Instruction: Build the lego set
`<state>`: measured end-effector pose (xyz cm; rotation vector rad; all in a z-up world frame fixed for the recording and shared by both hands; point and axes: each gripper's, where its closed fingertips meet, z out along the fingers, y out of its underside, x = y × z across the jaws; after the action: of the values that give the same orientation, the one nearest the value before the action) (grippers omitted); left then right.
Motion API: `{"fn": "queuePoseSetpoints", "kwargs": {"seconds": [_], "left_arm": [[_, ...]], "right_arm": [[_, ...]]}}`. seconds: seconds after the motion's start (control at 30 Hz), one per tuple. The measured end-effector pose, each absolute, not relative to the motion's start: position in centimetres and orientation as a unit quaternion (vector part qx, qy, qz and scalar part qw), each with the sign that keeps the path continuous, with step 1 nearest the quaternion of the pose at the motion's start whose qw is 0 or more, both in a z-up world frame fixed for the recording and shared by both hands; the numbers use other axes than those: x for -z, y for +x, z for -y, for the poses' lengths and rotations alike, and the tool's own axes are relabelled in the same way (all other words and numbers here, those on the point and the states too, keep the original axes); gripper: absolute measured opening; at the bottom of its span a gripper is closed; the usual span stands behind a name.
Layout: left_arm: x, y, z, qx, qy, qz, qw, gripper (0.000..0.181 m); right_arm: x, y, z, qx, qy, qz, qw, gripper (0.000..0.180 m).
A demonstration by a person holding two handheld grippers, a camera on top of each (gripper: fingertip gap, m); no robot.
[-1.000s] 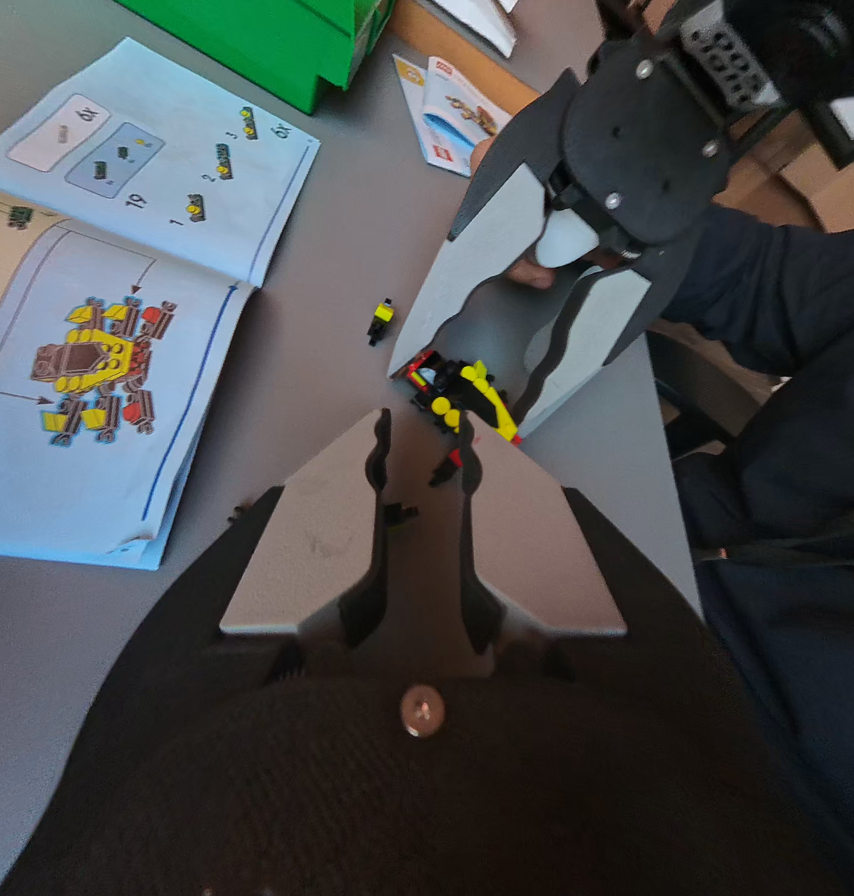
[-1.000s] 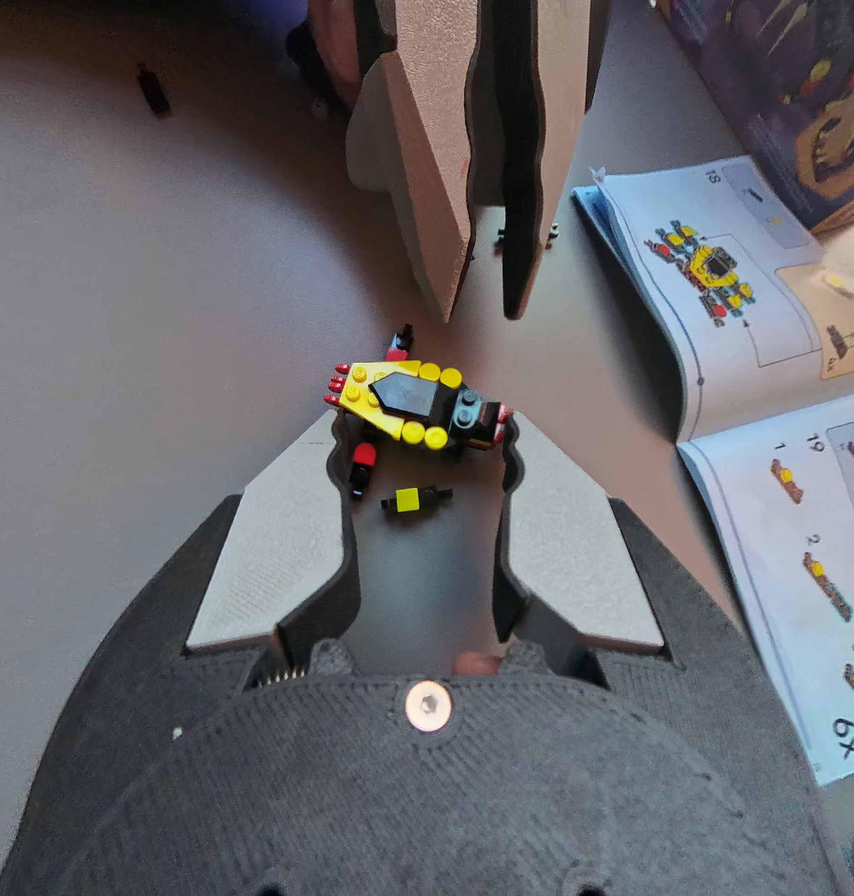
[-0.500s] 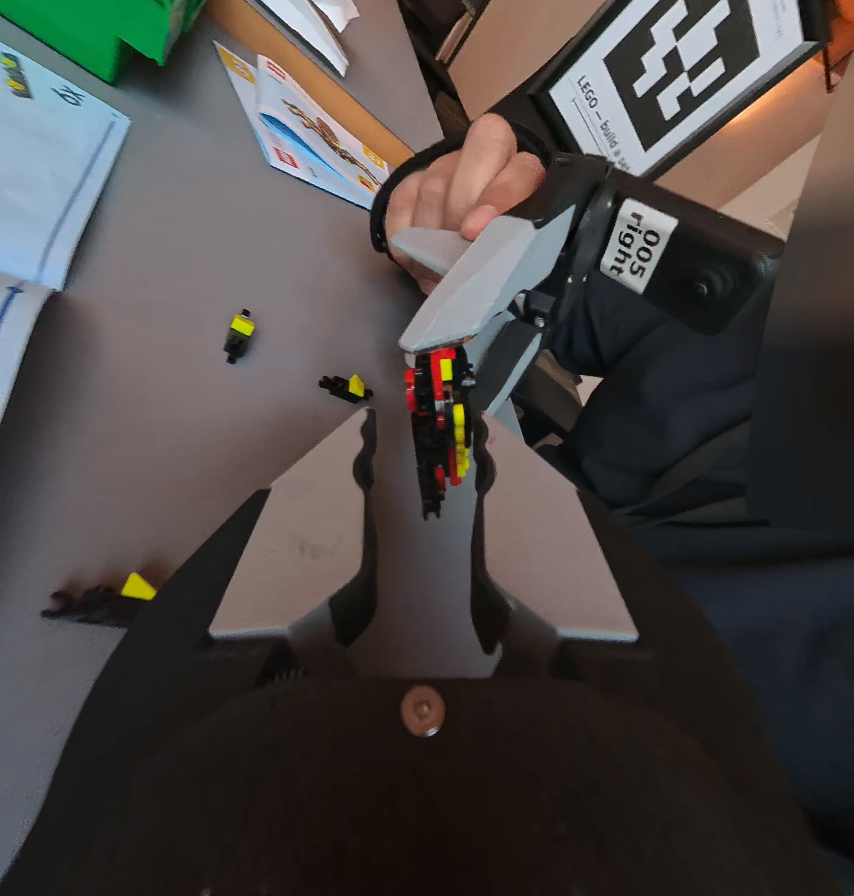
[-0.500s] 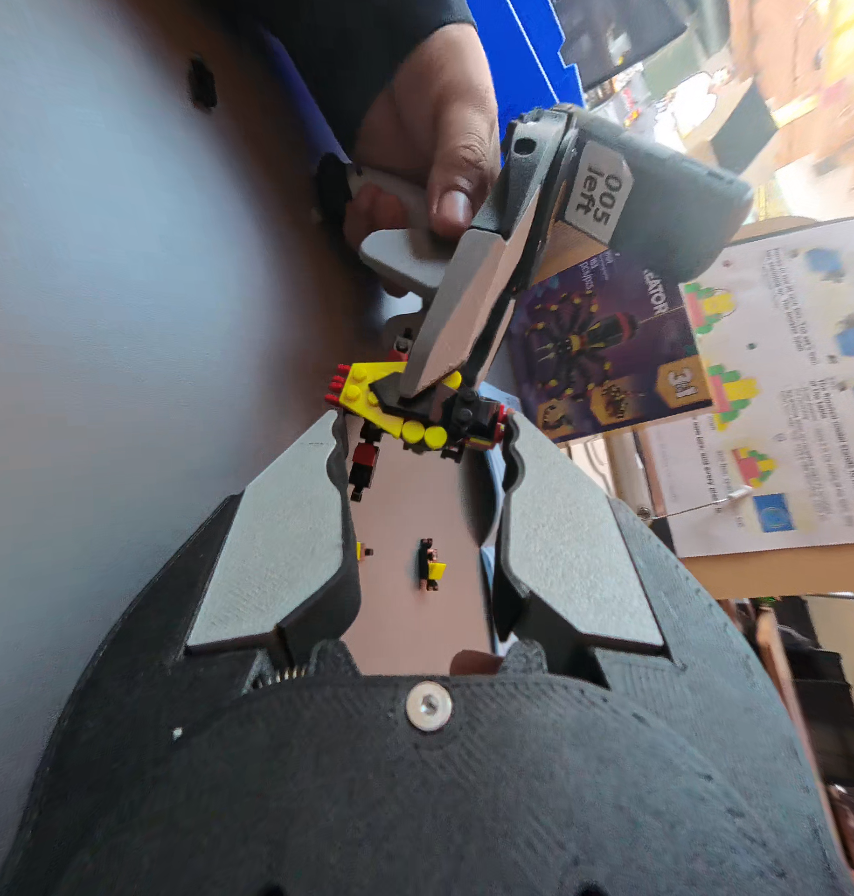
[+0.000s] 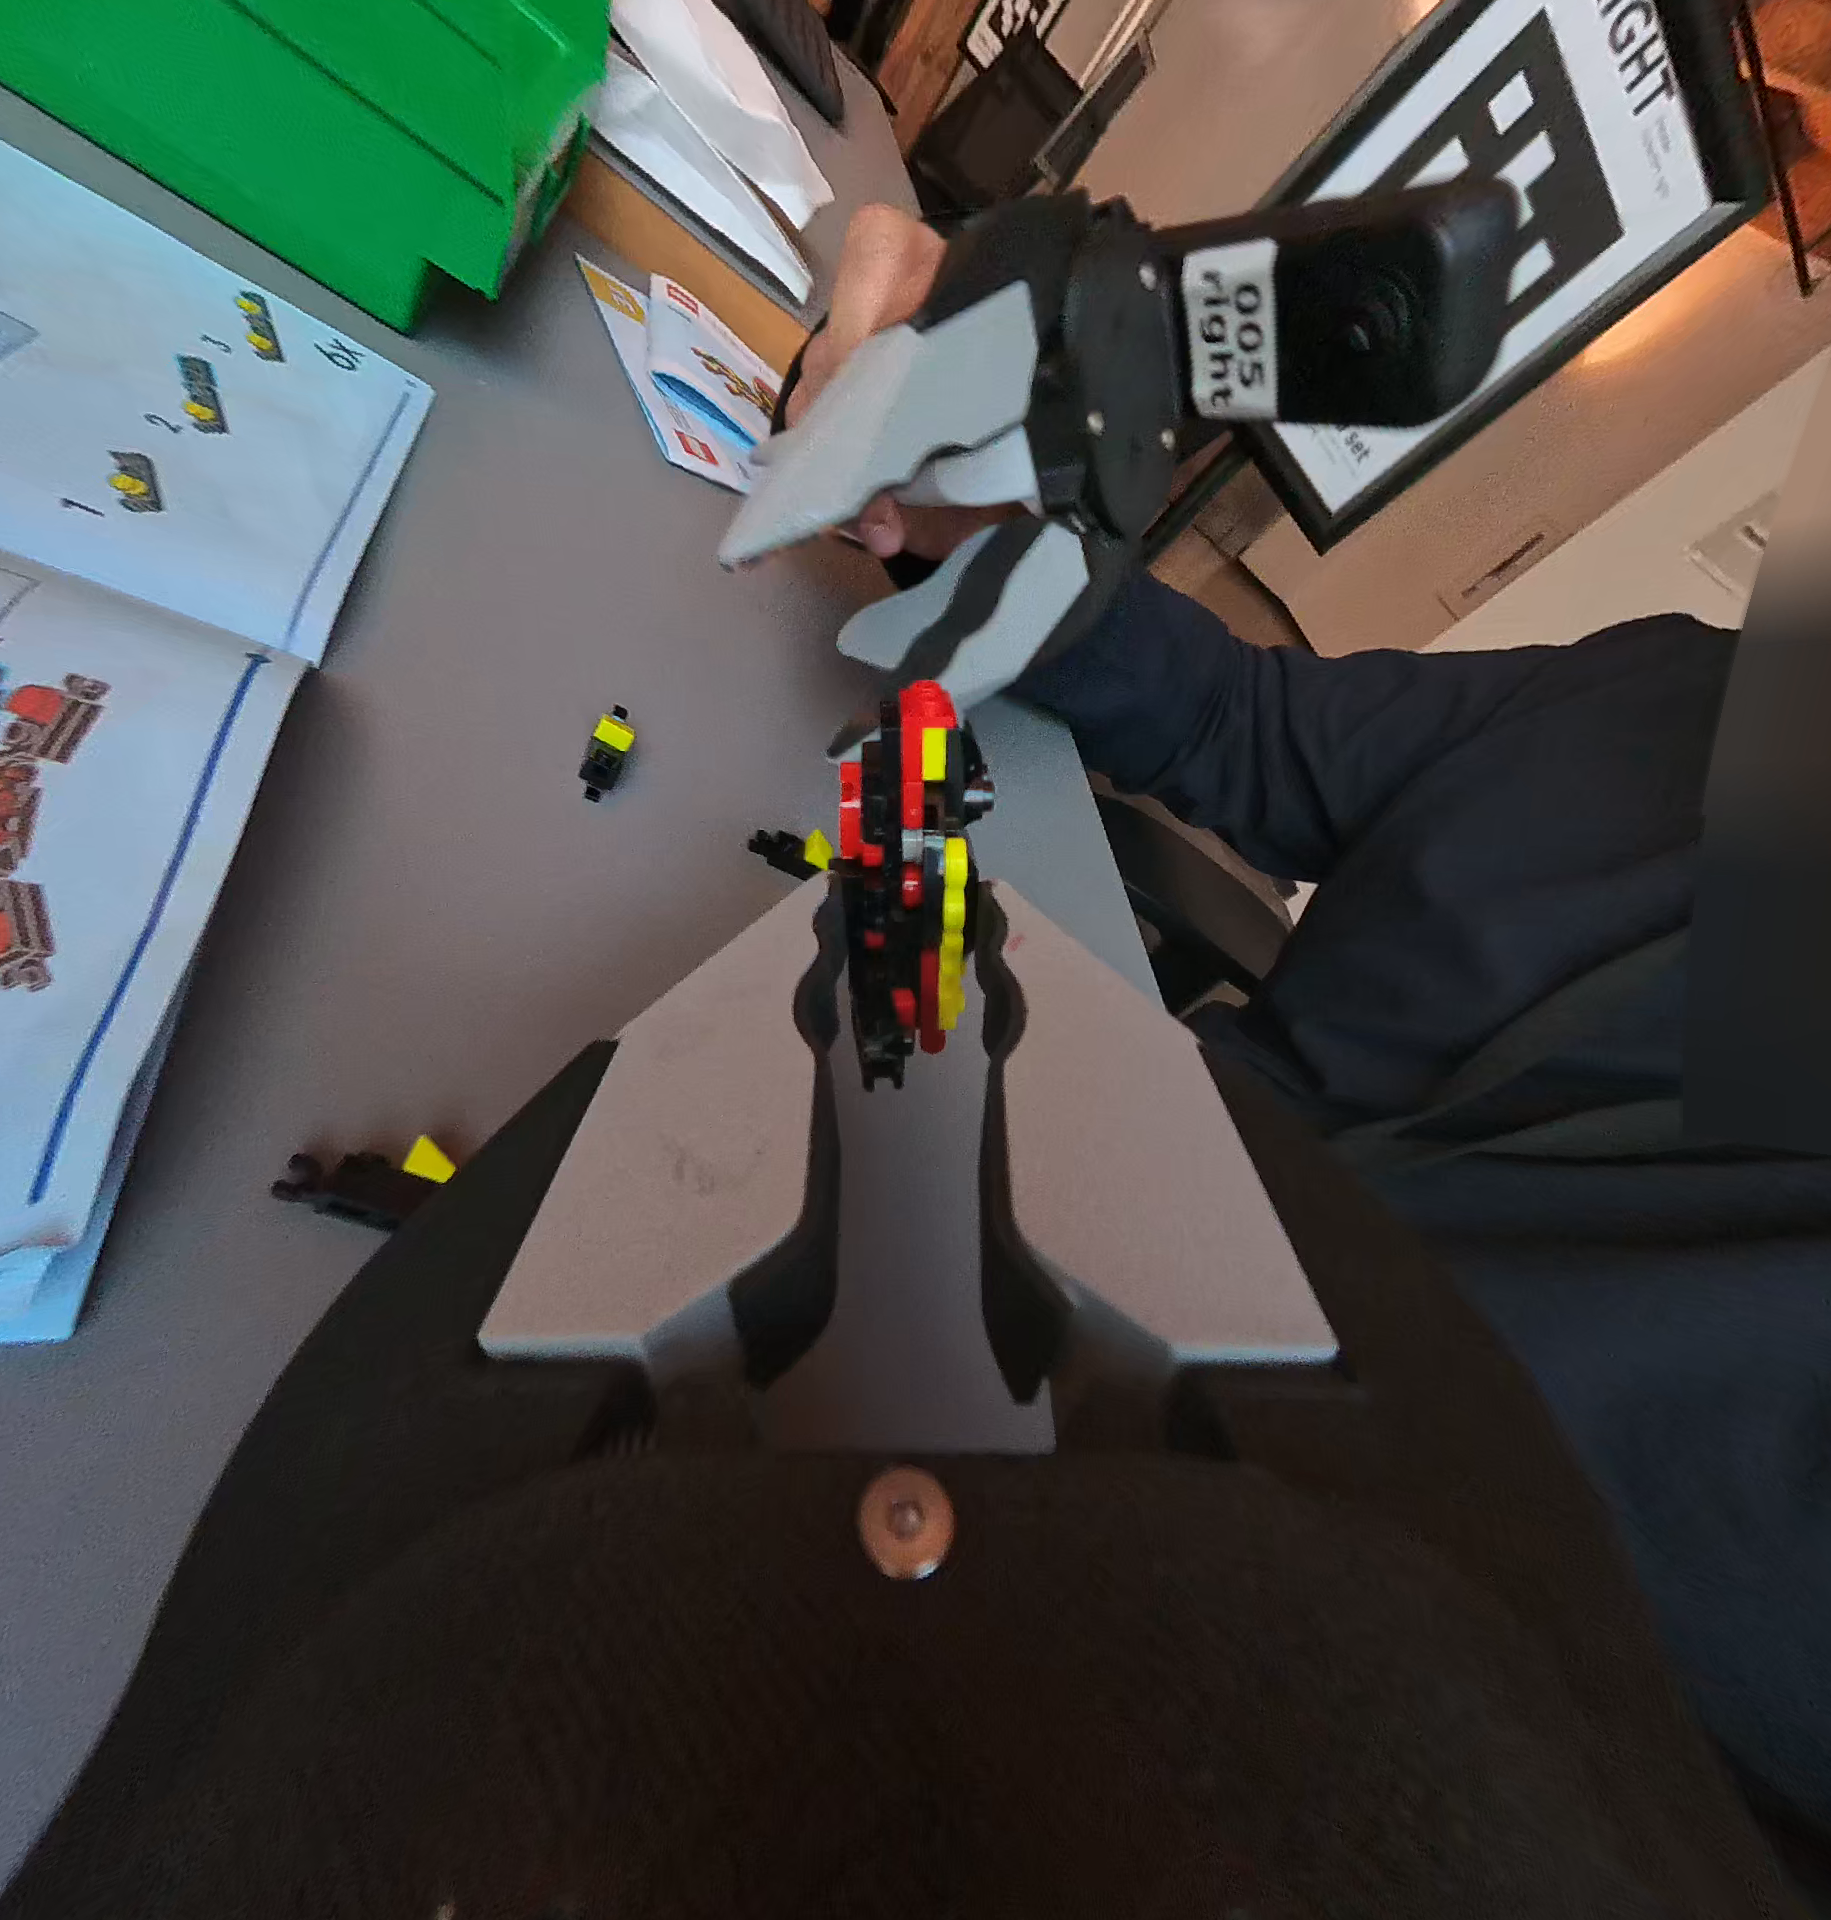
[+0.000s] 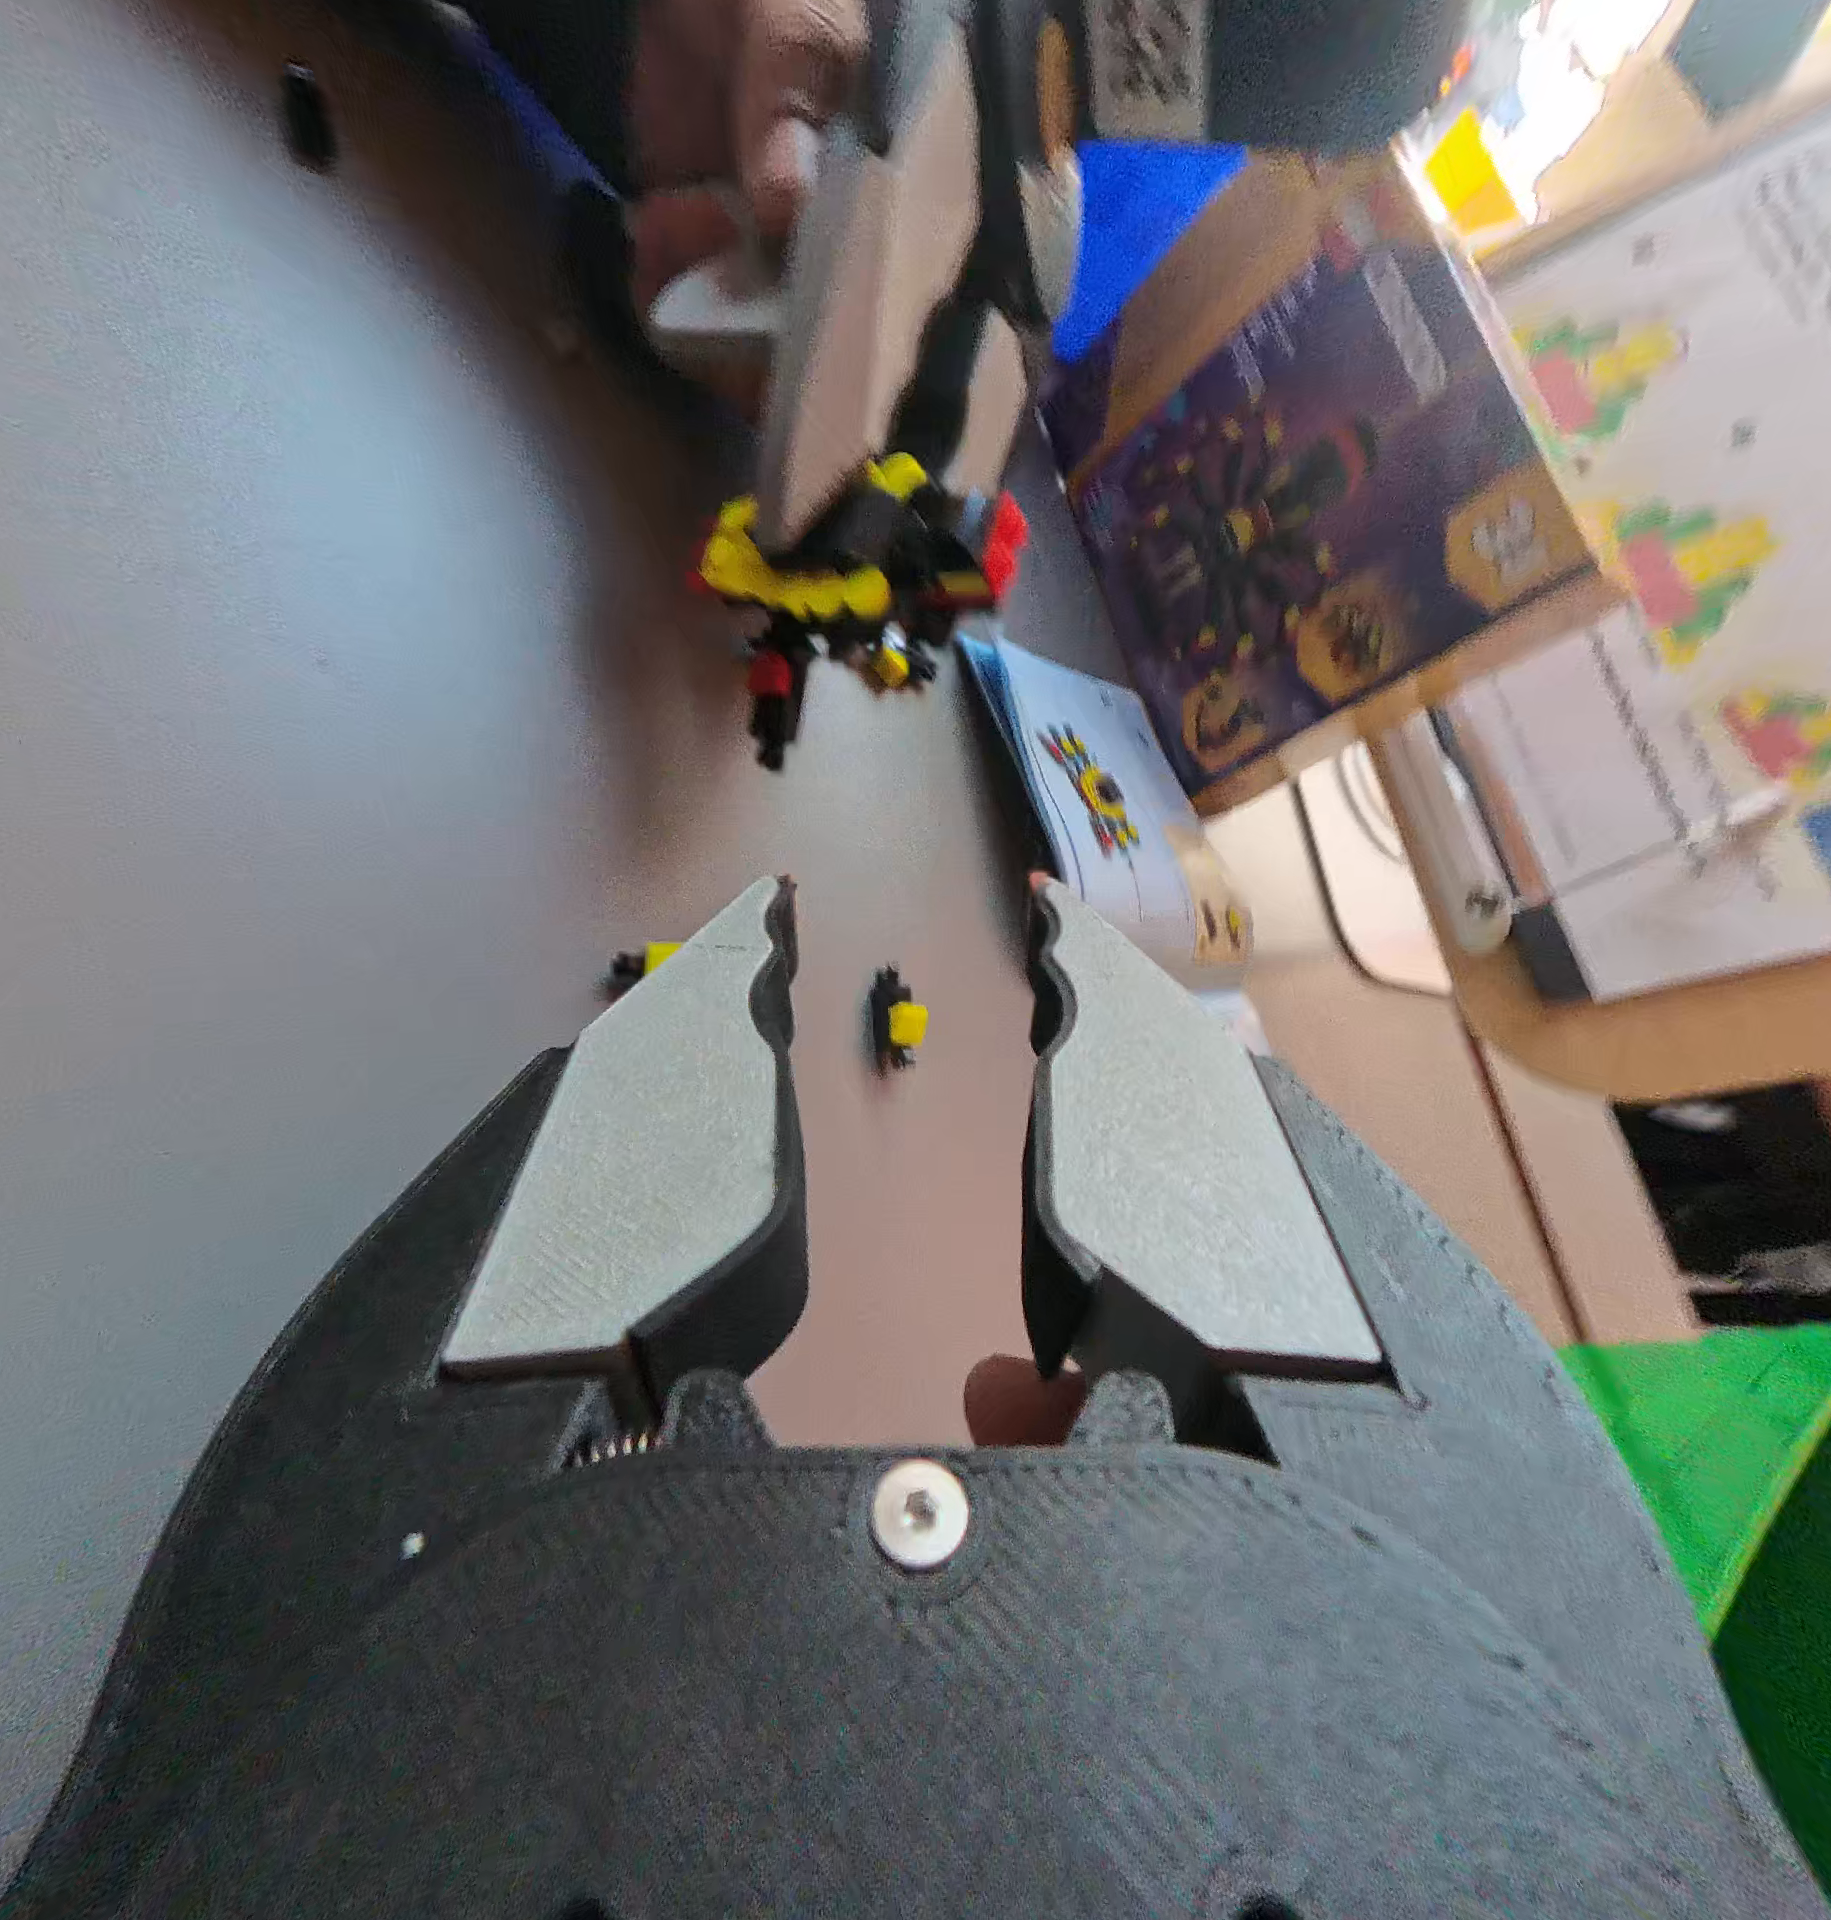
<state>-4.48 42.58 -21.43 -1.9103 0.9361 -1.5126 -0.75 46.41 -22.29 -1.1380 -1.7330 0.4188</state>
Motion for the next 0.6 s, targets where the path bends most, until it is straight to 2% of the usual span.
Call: {"fn": "queuePoseSetpoints", "kwargs": {"seconds": [0.13, 0.33, 0.57, 0.6], "left_arm": [[20.9, -4.8, -43.2, 0.569, -0.701, -0.328, 0.278, 0.021], [21.0, -4.6, -43.1, 0.570, -0.702, -0.326, 0.277, 0.021], [20.6, -4.1, -42.9, 0.588, -0.692, -0.318, 0.273, 0.021], [20.4, -4.0, -42.8, 0.594, -0.689, -0.316, 0.271, 0.021]], "right_arm": [[23.4, 0.4, -49.2, -0.225, -0.560, 0.663, 0.442, 0.037], [27.0, 0.4, -49.5, -0.238, -0.617, 0.666, 0.346, 0.041], [27.2, -0.4, -49.3, -0.215, -0.605, 0.679, 0.356, 0.024], [27.4, -0.6, -49.1, -0.210, -0.603, 0.683, 0.355, 0.014]]}}
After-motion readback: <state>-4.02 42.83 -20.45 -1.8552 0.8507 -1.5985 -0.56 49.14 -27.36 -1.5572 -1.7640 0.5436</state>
